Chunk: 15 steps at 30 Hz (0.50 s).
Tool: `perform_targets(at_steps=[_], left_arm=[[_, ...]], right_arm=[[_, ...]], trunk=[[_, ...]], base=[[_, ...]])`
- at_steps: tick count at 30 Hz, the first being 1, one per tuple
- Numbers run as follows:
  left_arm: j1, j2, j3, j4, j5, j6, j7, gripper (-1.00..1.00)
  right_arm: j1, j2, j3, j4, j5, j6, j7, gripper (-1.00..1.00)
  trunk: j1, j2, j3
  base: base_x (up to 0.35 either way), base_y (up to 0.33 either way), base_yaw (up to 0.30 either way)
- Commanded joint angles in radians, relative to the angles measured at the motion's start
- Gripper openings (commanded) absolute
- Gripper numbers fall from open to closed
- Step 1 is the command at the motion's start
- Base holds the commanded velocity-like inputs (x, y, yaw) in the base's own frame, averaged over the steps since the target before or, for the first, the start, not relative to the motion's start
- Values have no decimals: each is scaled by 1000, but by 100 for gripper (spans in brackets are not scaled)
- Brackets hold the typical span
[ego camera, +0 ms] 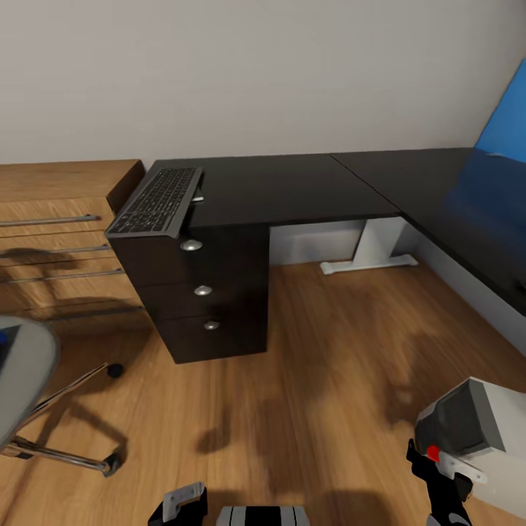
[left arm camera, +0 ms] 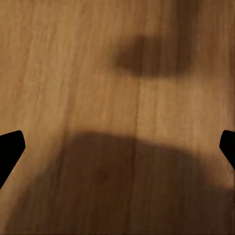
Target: In the bedroom, organize the workspace by keeping the computer under the desk, ensuring the monitor is on the desk, placing the keyboard on the desk next to the monitor, placing the mouse on the desk next to the keyboard, moving the folder from the swivel chair onto the desk next to the mouse, stacking the notebook on top of the folder with the pen on top of the notebook, and positioning the swivel chair next to the desk.
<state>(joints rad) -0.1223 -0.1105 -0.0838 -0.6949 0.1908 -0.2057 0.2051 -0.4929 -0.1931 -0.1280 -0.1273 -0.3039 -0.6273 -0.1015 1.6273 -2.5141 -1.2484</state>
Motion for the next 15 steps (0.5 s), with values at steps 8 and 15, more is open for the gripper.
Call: perform_targets(at_steps=[8, 15], left_arm=[[0, 7, -7, -5, 10, -4, 7, 100], [0, 8, -7, -6, 10, -4, 8, 100]], right_arm=[[-1, 0, -3, 0, 6, -2, -3, 100], [-1, 0, -2, 0, 6, -2, -3, 100]], trunk=[[0, 0, -1], [0, 0, -1]], base=[[269, -74, 0], [146, -76, 0]])
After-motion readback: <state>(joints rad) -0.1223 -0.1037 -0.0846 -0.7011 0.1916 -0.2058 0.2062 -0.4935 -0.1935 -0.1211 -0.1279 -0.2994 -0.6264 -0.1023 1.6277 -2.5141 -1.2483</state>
